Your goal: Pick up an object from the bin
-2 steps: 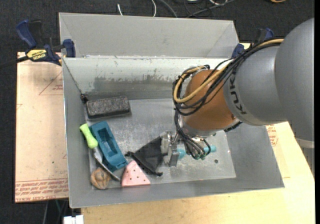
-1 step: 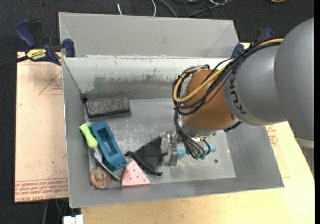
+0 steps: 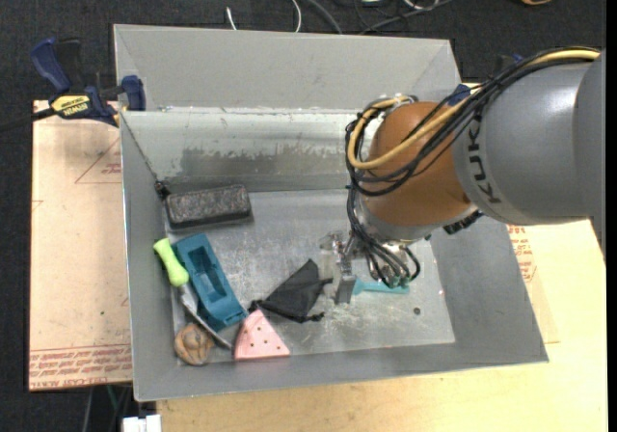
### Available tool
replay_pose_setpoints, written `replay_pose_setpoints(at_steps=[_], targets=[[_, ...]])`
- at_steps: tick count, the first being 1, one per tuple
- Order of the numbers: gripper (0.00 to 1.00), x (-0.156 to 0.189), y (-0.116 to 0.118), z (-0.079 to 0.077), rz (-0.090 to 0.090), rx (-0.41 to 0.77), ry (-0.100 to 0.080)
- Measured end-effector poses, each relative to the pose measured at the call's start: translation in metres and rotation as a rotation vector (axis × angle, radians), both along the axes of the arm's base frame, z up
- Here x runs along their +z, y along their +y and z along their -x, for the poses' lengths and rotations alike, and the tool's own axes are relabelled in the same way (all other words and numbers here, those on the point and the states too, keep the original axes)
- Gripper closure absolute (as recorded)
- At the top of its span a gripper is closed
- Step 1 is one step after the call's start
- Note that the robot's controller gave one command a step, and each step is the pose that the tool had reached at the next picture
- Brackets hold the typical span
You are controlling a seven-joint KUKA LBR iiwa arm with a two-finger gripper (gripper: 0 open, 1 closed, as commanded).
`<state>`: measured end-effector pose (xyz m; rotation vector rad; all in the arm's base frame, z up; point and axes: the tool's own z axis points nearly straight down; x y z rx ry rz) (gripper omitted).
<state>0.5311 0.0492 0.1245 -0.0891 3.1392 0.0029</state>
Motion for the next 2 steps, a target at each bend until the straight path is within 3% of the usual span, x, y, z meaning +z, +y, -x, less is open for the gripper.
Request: replay_pose_setpoints(at_steps=[1,2], targets=[[1.00,-0.006,0.005,-0.003,-0.002,-0.145,-0.009],[1.00,-0.043,0.028,-0.007,-0.002,-0.066,-0.008]])
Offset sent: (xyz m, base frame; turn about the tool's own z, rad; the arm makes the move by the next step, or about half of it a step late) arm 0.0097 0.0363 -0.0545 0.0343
